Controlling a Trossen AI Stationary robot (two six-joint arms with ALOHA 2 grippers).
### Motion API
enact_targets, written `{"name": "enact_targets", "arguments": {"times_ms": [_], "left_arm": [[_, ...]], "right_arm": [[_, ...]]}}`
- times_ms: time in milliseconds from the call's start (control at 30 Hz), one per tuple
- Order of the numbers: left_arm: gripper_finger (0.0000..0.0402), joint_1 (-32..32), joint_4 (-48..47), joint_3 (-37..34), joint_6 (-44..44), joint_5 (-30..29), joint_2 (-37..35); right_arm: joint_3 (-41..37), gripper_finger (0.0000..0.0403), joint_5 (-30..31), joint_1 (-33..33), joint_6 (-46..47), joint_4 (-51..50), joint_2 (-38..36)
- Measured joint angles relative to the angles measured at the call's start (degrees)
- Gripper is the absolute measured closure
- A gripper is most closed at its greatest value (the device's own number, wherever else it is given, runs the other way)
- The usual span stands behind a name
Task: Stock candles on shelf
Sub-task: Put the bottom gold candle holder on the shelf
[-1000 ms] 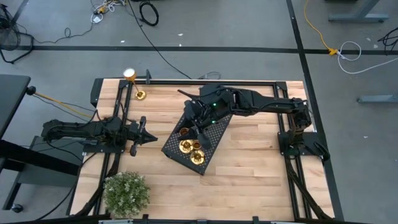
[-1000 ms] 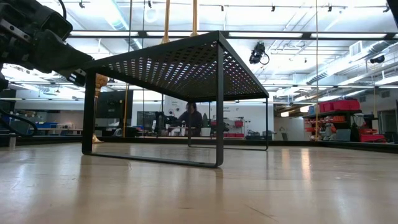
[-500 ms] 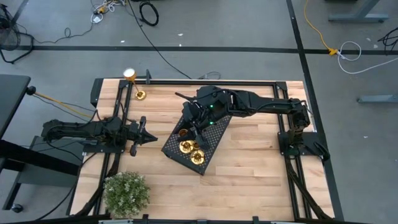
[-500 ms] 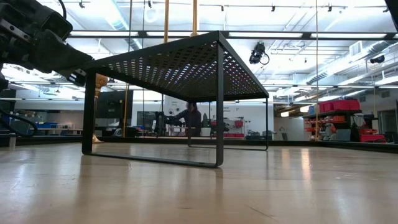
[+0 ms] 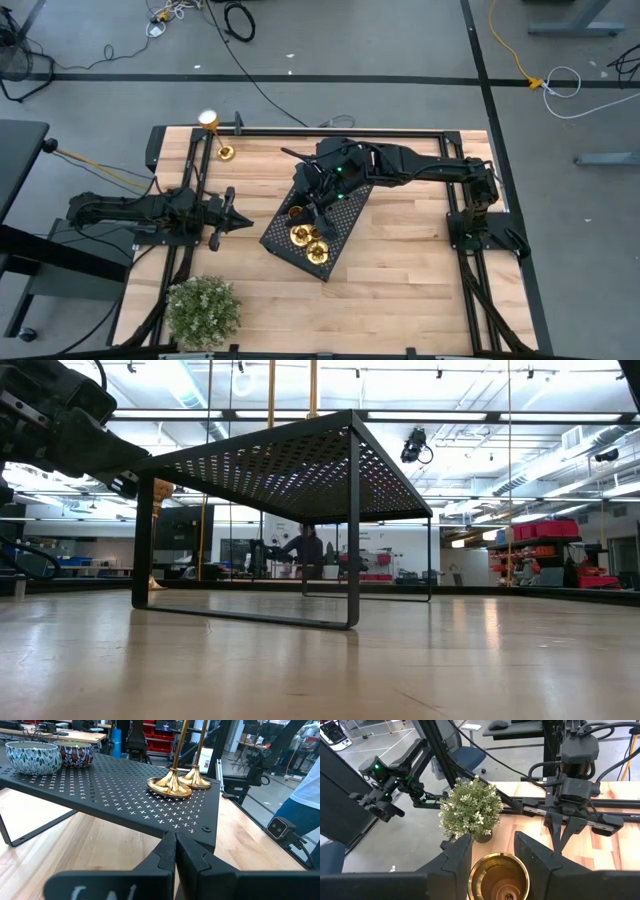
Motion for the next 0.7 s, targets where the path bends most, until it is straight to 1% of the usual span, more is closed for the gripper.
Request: {"name": "enact_targets", "arguments": {"times_ms": [700], "left_arm": [[0.0387,0.01,0.00,-0.01,0.00,0.02,0.00]], "right_arm": [[0.00,0.0266,-0.04,-1.68,-0.11,-0.09,-0.11]]}}
